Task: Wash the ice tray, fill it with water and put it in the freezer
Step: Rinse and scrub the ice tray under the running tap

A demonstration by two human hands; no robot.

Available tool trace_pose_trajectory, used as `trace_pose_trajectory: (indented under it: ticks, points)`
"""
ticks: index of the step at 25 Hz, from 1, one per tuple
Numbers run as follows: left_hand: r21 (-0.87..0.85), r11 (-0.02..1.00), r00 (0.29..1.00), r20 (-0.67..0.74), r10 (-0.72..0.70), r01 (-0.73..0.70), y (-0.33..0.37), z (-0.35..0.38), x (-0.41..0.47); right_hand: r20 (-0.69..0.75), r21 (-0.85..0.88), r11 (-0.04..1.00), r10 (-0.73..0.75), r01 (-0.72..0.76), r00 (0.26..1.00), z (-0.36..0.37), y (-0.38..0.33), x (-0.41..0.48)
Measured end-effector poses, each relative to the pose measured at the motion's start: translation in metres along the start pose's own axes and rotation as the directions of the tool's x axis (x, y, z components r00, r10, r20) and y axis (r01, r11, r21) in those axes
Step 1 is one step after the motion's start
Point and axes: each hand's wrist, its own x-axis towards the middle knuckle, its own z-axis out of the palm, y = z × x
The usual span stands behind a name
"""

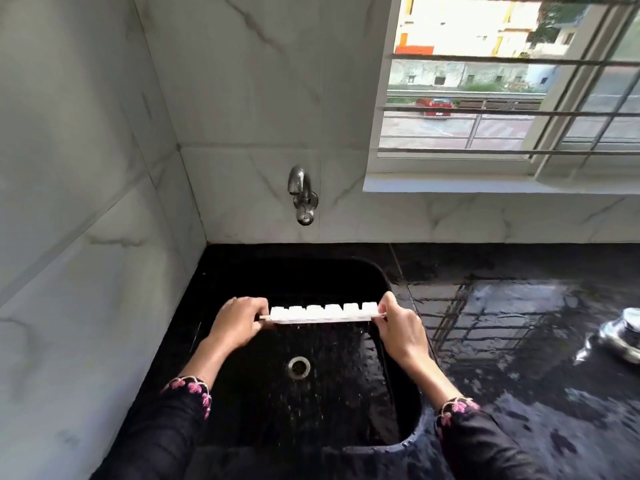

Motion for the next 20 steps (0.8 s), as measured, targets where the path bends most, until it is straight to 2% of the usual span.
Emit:
trace_pose_trajectory:
  ticks: [4,6,8,10,11,12,13,14,15,16,17,20]
  points:
    - [-0.144,0.989,0.995,-0.102,0.009,-0.024,-0.002,0.002,0.009,-0.102,-0.003,1.000,-0.009,0.009,0.995,-0.011,-0.002,0.007]
    - [-0.232,0.968,0.970,-0.241,0.044,-0.101,0.003,-0.014,0.015,-0.209,0.042,0.999,-0.016,0.026,0.978,-0.029,-0.010,0.020]
    - [-0.265,0.943,0.869,-0.492,0.048,-0.203,0.016,-0.034,0.015,-0.364,0.094,0.993,-0.031,0.070,0.931,-0.049,-0.022,0.029]
    - [-0.141,0.949,0.691,-0.716,0.097,-0.280,0.025,-0.045,0.013,-0.538,0.210,0.963,-0.030,0.168,0.843,-0.059,-0.028,0.031]
    - [-0.035,0.958,0.649,-0.743,0.164,-0.283,0.023,-0.044,0.013,-0.590,0.224,0.951,-0.041,0.212,0.806,-0.056,-0.027,0.029]
    - [0.046,0.963,0.701,-0.676,0.227,-0.267,0.019,-0.038,0.014,-0.566,0.199,0.956,-0.067,0.214,0.822,-0.045,-0.021,0.026]
    - [0.099,0.964,0.829,-0.494,0.261,-0.245,0.015,-0.026,0.014,-0.431,0.145,0.977,-0.079,0.155,0.899,-0.028,-0.013,0.022]
    - [0.109,0.973,0.942,-0.248,0.224,-0.202,0.012,-0.012,0.010,-0.230,0.065,0.996,-0.041,0.057,0.972,-0.011,-0.004,0.017]
    - [0.098,0.984,0.988,-0.036,0.152,-0.148,0.009,0.001,0.006,-0.069,0.015,0.999,0.031,-0.030,0.997,0.003,0.004,0.011]
    - [0.095,0.988,0.992,0.030,0.119,-0.122,0.006,0.012,0.003,-0.020,0.004,0.998,0.060,-0.060,0.998,0.012,0.010,0.007]
    - [0.109,0.988,0.994,0.013,0.112,-0.112,0.003,0.016,0.003,-0.029,0.022,0.998,0.064,-0.063,0.998,0.015,0.013,0.007]
    - [0.112,0.984,0.978,-0.140,0.154,-0.138,0.005,0.006,0.007,-0.096,0.083,0.996,0.038,-0.030,0.995,0.000,0.009,0.013]
